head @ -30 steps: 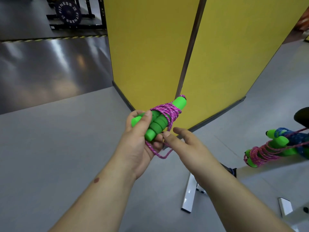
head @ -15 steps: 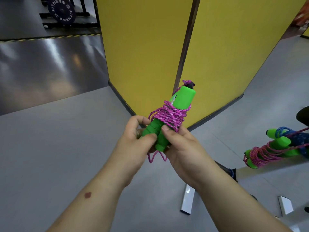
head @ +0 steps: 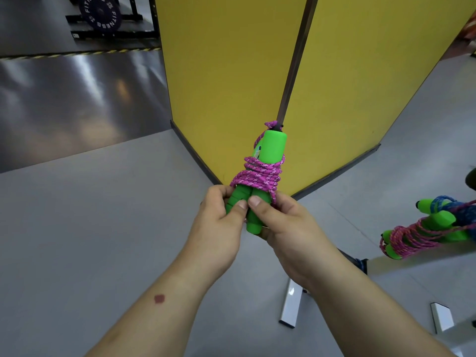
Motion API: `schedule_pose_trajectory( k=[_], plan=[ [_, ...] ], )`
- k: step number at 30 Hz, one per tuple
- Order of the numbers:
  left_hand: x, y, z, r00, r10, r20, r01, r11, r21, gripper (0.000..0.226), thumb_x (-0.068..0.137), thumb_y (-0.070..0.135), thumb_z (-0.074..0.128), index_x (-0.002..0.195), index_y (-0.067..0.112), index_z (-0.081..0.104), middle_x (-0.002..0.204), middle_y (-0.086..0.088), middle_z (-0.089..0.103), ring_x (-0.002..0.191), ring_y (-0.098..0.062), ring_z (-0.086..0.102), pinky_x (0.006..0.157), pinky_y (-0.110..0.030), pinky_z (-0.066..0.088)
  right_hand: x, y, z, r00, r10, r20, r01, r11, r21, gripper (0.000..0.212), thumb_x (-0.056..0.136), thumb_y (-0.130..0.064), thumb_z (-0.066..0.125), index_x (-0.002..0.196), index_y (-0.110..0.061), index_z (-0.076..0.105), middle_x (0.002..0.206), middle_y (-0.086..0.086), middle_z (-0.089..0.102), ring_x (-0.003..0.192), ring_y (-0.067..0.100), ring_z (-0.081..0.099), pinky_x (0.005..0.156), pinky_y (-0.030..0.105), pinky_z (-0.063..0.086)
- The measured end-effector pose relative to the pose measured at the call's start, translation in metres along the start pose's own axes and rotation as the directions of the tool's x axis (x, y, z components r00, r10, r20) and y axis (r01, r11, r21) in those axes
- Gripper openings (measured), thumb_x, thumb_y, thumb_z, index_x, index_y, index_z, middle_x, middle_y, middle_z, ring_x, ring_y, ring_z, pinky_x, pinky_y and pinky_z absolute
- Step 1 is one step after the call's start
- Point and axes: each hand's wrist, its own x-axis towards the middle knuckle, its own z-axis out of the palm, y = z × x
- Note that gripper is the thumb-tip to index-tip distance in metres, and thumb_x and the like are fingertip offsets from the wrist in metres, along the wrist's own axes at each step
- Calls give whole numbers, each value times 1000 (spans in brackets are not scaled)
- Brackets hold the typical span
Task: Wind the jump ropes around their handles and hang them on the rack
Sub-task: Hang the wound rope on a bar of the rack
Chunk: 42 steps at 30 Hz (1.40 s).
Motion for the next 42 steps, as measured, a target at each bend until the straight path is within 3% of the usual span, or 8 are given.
schedule_pose_trajectory(
  k=[9, 15, 21, 27, 31, 34, 37, 42],
  plan=[
    [-8, 3, 19, 984, 10, -177, -25, 996, -84, 18, 101, 17, 57, 102, 33, 50, 117, -3, 61, 94, -8, 63, 63, -9, 47, -6, -5, 1, 999, 43, 10, -42, 997, -59, 22, 100, -10, 56, 120, -6, 66, 110, 11, 75, 107, 25, 71, 97, 46, 55],
    [-7, 9, 13, 987, -141, 75, 154, 966, -208, 31, 82, 45, 55, 110, 35, 64, 109, 1, 72, 105, -20, 68, 82, -37, 53, -14, -6, 5, 992, -119, -34, 79, 819, -569, 13, 98, -34, 53, 102, -27, 63, 92, -1, 70, 83, 16, 64, 73, 37, 54],
    [-2, 24, -8, 975, -170, 145, 184, 979, -90, 33, 70, 42, 87, 99, 37, 69, 84, 13, 75, 77, -12, 71, 66, -34, 56, -16, -11, 0, 993, -54, 104, 100, 858, -504, 36, 75, -12, 47, 103, -31, 60, 115, -1, 53, 84, 5, 54, 66, 19, 48],
    [-6, 36, -30, 842, -205, 499, 248, 969, -20, 30, 56, 42, 80, 82, 31, 74, 71, 4, 61, 59, -12, 55, 52, -26, 41, -5, -4, -14, 937, 71, 342, 10, 973, -229, 86, 69, 4, 57, 146, -29, 39, 146, 0, 52, 137, 21, 47, 110, 53, 41],
    [-7, 37, -42, 806, -192, 560, 245, 969, -19, 42, 55, 46, 78, 91, 24, 75, 76, -3, 62, 60, -16, 56, 50, -23, 37, -6, -5, -15, 896, 216, 389, -160, 972, -173, 43, 83, -4, 57, 126, -6, 62, 106, 24, 67, 99, 38, 67, 105, 53, 47],
    [-4, 37, -51, 829, -210, 519, 282, 957, -65, 23, 51, 45, 79, 72, 35, 75, 67, 3, 60, 53, -13, 54, 48, -22, 36, -4, -5, -17, 901, 279, 332, -259, 960, -102, 37, 84, -12, 61, 121, -7, 65, 77, 17, 42, 54, 20, 51, 70, 46, 58],
    [-3, 34, -52, 824, -212, 526, 300, 950, -87, 22, 50, 45, 78, 68, 33, 75, 65, 3, 57, 50, -13, 52, 46, -21, 35, -6, -8, -17, 908, 271, 319, -249, 962, -108, 44, 91, -7, 61, 134, -15, 54, 70, 6, 48, 45, 10, 34, 44, 22, 35],
    [-3, 33, -52, 819, -198, 539, 309, 943, -123, 22, 52, 43, 77, 67, 27, 72, 65, -1, 57, 48, -13, 48, 42, -19, 31, -9, -5, -15, 841, 328, 431, -254, 942, -222, 20, 99, -20, 58, 115, -14, 68, 61, 5, 47, 48, 12, 22, 42, 23, 18]
  ],
)
